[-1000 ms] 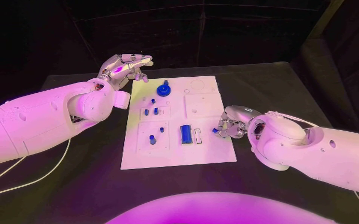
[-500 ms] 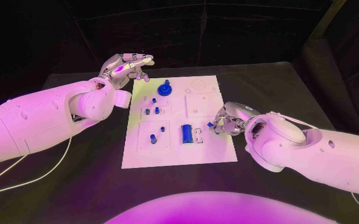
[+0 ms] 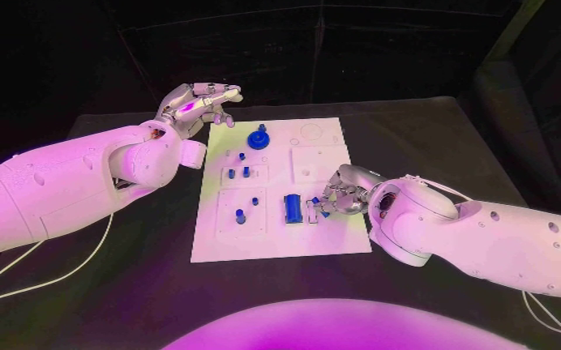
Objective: Assemble the parts on the task board
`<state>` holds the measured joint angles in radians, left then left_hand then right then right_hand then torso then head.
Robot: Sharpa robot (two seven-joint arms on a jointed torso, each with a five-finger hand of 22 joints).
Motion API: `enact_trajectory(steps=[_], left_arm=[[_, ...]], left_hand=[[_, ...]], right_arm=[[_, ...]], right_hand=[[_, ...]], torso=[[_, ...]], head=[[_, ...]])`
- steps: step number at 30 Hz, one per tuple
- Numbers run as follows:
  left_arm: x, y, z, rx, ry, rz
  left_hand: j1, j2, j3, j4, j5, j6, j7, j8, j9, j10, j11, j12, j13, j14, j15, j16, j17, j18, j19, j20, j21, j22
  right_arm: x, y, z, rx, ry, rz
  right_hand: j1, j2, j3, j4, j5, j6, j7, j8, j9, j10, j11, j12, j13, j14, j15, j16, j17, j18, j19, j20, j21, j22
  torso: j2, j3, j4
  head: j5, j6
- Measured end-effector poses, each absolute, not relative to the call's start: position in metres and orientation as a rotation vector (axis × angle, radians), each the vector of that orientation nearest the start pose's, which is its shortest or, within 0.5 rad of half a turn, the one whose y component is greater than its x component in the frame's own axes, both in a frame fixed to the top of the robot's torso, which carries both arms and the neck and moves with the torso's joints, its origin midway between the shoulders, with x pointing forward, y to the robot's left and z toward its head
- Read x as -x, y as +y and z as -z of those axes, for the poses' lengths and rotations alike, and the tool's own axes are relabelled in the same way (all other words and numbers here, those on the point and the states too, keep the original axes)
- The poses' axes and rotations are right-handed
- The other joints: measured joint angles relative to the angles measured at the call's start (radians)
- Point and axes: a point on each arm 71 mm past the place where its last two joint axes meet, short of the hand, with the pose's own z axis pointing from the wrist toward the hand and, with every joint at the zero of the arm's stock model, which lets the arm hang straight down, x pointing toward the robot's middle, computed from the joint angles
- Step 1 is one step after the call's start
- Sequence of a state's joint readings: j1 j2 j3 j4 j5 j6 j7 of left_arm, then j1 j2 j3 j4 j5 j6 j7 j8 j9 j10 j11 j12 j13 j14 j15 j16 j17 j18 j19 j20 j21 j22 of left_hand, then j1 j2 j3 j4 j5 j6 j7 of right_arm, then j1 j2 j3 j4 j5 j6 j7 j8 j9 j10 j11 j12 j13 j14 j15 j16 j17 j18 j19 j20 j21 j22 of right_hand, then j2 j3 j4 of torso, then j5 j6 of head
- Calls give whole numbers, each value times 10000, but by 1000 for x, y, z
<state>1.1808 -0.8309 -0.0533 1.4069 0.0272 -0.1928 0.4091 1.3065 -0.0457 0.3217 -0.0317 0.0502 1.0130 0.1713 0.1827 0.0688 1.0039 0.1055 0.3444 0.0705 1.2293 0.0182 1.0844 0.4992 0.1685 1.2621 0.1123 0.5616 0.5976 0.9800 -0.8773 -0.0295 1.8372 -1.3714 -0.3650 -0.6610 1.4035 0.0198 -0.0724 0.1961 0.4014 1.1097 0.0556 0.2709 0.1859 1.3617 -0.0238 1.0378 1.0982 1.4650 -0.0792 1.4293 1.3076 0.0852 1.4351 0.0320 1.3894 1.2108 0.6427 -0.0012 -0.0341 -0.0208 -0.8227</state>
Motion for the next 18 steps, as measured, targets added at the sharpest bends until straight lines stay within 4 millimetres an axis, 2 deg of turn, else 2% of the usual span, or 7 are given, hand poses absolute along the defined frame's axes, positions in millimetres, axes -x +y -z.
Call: enact_trajectory(steps=[4,13,14,18], left_arm=[[-504,234,199,11582,14240,15635],[-503,234,199,11587,14263,15646],[-503,234,199,11588,14267,15647],[-503,234,199,11590,14276,15651]], left_hand=[[0,0,0,0,0,0,0,0,0,0,0,0,0,0,0,0,0,0,0,0,0,1],[0,0,0,0,0,0,0,0,0,0,-1,0,0,0,0,0,1,0,0,0,-39,-9],[0,0,0,0,0,0,0,0,0,0,-1,0,0,0,0,0,1,0,0,0,-39,-9],[0,0,0,0,0,0,0,0,0,0,-1,0,0,0,0,0,1,0,0,0,-39,-9]], right_arm=[[-383,-158,259,-2637,20549,-4874],[-384,-155,261,-2580,20744,-4880],[-384,-155,261,-2576,20750,-4880],[-384,-154,261,-2564,20763,-4878]], right_hand=[[-43,41,31,32,-1,36,-36,-13,6,0,0,0,-15,0,0,0,0,1,32,-32,0,11],[-334,-72,74,269,-84,127,-46,-13,101,71,4,43,9,2,-1,0,-1,1,35,-36,0,10],[-414,-143,52,339,-50,171,-36,-10,118,71,4,67,35,29,-28,0,-1,1,35,-36,0,10],[-542,-172,8,407,205,192,-55,-8,161,105,-29,68,61,36,-35,-1,-1,0,35,-35,0,22]], torso=[[3,-1,-1],[3,4,-12],[4,5,-13],[3,7,-15]], head=[[37,3],[66,-14],[66,-17],[67,-22]])
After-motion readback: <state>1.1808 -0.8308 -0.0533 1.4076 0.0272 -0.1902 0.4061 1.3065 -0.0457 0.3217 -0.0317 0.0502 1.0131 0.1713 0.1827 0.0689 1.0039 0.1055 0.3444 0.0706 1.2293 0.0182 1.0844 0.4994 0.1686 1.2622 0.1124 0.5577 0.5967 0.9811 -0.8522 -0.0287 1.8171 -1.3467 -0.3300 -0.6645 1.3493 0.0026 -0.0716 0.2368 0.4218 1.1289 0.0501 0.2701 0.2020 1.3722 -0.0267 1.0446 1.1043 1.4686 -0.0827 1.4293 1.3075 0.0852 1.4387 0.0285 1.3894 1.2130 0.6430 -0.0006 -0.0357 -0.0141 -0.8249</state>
